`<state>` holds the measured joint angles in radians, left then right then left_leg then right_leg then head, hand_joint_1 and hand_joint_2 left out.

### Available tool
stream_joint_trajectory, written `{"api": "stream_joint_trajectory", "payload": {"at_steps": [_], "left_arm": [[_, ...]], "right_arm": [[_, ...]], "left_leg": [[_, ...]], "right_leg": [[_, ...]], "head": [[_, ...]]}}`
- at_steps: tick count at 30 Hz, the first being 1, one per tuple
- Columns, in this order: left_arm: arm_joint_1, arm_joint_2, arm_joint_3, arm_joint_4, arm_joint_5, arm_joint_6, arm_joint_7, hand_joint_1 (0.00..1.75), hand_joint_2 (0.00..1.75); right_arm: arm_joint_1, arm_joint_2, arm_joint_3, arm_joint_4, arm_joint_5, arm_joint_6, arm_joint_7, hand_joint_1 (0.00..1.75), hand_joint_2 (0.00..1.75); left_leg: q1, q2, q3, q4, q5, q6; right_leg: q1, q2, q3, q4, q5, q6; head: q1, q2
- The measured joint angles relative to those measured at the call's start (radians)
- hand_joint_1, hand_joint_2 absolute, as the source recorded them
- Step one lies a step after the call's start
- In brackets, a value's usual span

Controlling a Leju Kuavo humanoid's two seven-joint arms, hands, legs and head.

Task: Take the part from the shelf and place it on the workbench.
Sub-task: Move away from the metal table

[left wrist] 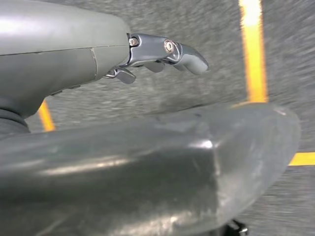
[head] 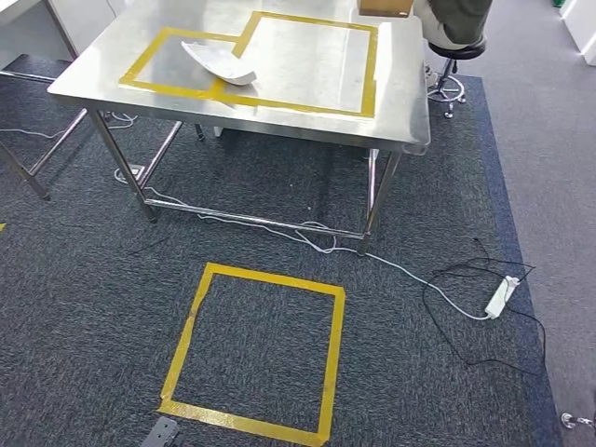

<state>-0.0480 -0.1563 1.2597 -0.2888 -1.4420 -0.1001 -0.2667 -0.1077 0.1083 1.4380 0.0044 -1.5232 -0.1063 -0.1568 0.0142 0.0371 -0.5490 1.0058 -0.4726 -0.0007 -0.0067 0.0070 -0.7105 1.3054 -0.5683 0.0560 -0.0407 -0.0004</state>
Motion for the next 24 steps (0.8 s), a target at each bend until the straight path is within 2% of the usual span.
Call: {"api": "stream_joint_trajectory", "payload": {"at_steps": [1,3,4,5,7,8,9,11,13,14,15,16,17,18,19,20,21,22,23,24], "left_arm": [[-0.002,-0.003,0.003,-0.001,0.001,-0.001,0.021,0.0,0.0],[-0.007,-0.009,0.009,-0.003,0.0,-0.001,0.046,0.0,0.0],[-0.009,-0.012,0.011,-0.004,0.0,-0.002,0.054,0.0,0.0],[-0.012,-0.015,0.013,-0.005,0.002,-0.007,0.062,0.0,0.0],[-0.015,-0.021,0.016,-0.007,0.007,-0.02,0.075,0.0,0.0],[-0.017,-0.024,0.018,-0.008,0.01,-0.025,0.078,0.0,0.0],[-0.019,-0.025,0.019,-0.009,0.012,-0.029,0.078,0.0,0.0],[-0.019,-0.027,0.024,-0.011,0.016,-0.033,0.08,0.0,0.0],[-0.017,-0.029,0.031,-0.012,0.019,-0.035,0.084,0.0,0.0],[-0.016,-0.03,0.035,-0.013,0.023,-0.036,0.087,0.0,0.0],[-0.016,-0.031,0.038,-0.015,0.029,-0.039,0.09,0.0,0.0],[-0.016,-0.033,0.042,-0.017,0.037,-0.046,0.094,0.0,0.0],[-0.016,-0.034,0.047,-0.019,0.048,-0.056,0.098,0.0,0.0],[-0.017,-0.034,0.053,-0.021,0.06,-0.068,0.101,0.0,0.0],[-0.017,-0.034,0.06,-0.022,0.07,-0.078,0.102,0.0,0.0],[-0.018,-0.035,0.067,-0.024,0.078,-0.086,0.102,0.0,0.0],[-0.018,-0.035,0.074,-0.025,0.085,-0.09,0.102,0.0,0.0],[-0.018,-0.036,0.079,-0.026,0.089,-0.091,0.103,0.0,0.0],[-0.018,-0.038,0.084,-0.028,0.092,-0.091,0.105,0.0,0.0],[-0.018,-0.04,0.087,-0.03,0.092,-0.089,0.106,0.0,0.0]], "right_arm": [[0.001,0.0,-0.002,0.0,0.0,0.003,0.003,0.0,0.0],[-0.002,0.0,-0.004,0.0,0.0,0.008,0.01,0.0,0.0],[-0.006,0.0,-0.005,0.0,0.0,0.009,0.013,0.0,0.0],[-0.01,0.0,-0.005,0.0,0.0,0.011,0.016,0.0,0.0],[-0.012,0.0,-0.005,0.0,-0.001,0.015,0.021,0.0,0.0],[-0.011,-0.001,-0.005,0.0,-0.001,0.016,0.023,0.0,0.0],[-0.01,-0.001,-0.005,0.0,-0.001,0.017,0.024,0.0,0.0],[-0.011,-0.001,-0.005,0.0,-0.001,0.019,0.026,0.0,0.0],[-0.012,-0.002,-0.005,0.0,-0.001,0.018,0.029,0.0,0.0],[-0.011,-0.002,-0.005,0.0,-0.001,0.018,0.03,0.0,0.0],[-0.01,-0.002,-0.005,0.0,-0.001,0.017,0.031,0.0,0.0],[-0.009,-0.002,-0.004,0.0,-0.001,0.016,0.032,0.0,0.0],[-0.009,-0.002,-0.003,0.0,0.0,0.017,0.033,0.0,0.0],[-0.01,-0.002,-0.001,0.0,0.0,0.019,0.033,0.0,0.0],[-0.011,-0.002,0.003,0.0,0.001,0.022,0.034,0.0,0.0],[-0.012,-0.002,0.006,0.0,0.001,0.022,0.035,0.0,0.0],[-0.012,-0.002,0.011,0.0,0.001,0.02,0.037,0.0,0.0],[-0.01,-0.002,0.016,0.0,0.001,0.016,0.043,0.0,0.0],[-0.006,-0.002,0.021,0.0,0.001,0.011,0.049,0.0,0.0],[-0.003,-0.003,0.025,0.0,0.001,0.007,0.058,0.0,0.0]], "left_leg": [[-0.003,0.008,-0.002,0.0,0.002,0.0],[-0.008,0.023,-0.002,0.0,0.006,-0.003],[-0.009,0.031,-0.002,0.001,0.008,-0.006],[-0.011,0.039,-0.002,0.001,0.01,-0.01],[-0.011,0.056,-0.001,-0.002,0.016,-0.021],[-0.01,0.054,-0.001,-0.002,0.013,-0.027],[-0.009,0.041,-0.006,0.009,0.001,-0.033],[-0.007,-0.002,-0.042,0.092,-0.061,-0.042],[-0.007,-0.027,-0.098,0.224,-0.126,-0.045],[-0.007,-0.031,-0.114,0.264,-0.136,-0.045],[-0.008,-0.032,-0.113,0.267,-0.125,-0.044],[-0.007,-0.035,-0.092,0.231,-0.097,-0.042],[-0.006,-0.045,-0.056,0.166,-0.06,-0.041],[-0.004,-0.066,-0.018,0.095,-0.032,-0.038],[-0.002,-0.086,0.011,0.037,-0.016,-0.035],[-0.001,-0.101,0.027,0.002,-0.01,-0.031],[-0.001,-0.108,0.031,-0.01,-0.012,-0.026],[-0.002,-0.099,0.029,-0.014,-0.01,-0.019],[-0.002,-0.088,0.028,-0.015,-0.006,-0.012],[-0.001,-0.078,0.027,-0.016,-0.003,-0.004]], "right_leg": [[0.002,-0.004,0.04,-0.054,0.024,-0.006],[0.013,-0.041,0.135,-0.201,0.067,-0.021],[0.02,-0.057,0.164,-0.252,0.078,-0.027],[0.025,-0.068,0.175,-0.279,0.081,-0.032],[0.028,-0.054,0.168,-0.285,0.086,-0.04],[0.026,-0.046,0.167,-0.289,0.093,-0.046],[0.024,-0.037,0.166,-0.294,0.101,-0.051],[0.02,-0.018,0.16,-0.301,0.117,-0.061],[0.02,0.005,0.147,-0.301,0.128,-0.065],[0.021,0.017,0.142,-0.301,0.131,-0.064],[0.021,0.03,0.139,-0.3,0.135,-0.063],[0.02,0.043,0.136,-0.298,0.138,-0.06],[0.02,0.057,0.134,-0.297,0.14,-0.057],[0.021,0.069,0.131,-0.293,0.142,-0.054],[0.021,0.08,0.126,-0.289,0.143,-0.05],[0.022,0.09,0.12,-0.285,0.146,-0.045],[0.021,0.099,0.113,-0.283,0.15,-0.039],[0.019,0.109,0.106,-0.284,0.154,-0.033],[0.017,0.11,0.101,-0.283,0.156,-0.027],[0.017,0.099,0.094,-0.274,0.149,-0.02]], "head": [[0.0,0.0],[0.0,0.0],[0.0,0.0],[-0.001,0.0],[-0.001,0.0],[-0.001,0.0],[-0.002,0.0],[-0.003,0.0],[-0.003,0.0],[-0.003,0.0],[-0.003,0.0],[-0.003,0.0],[-0.003,0.0],[-0.003,0.0],[-0.002,0.0],[-0.002,0.0],[-0.002,0.0],[-0.002,0.0],[-0.002,0.0],[0.001,0.0]]}}
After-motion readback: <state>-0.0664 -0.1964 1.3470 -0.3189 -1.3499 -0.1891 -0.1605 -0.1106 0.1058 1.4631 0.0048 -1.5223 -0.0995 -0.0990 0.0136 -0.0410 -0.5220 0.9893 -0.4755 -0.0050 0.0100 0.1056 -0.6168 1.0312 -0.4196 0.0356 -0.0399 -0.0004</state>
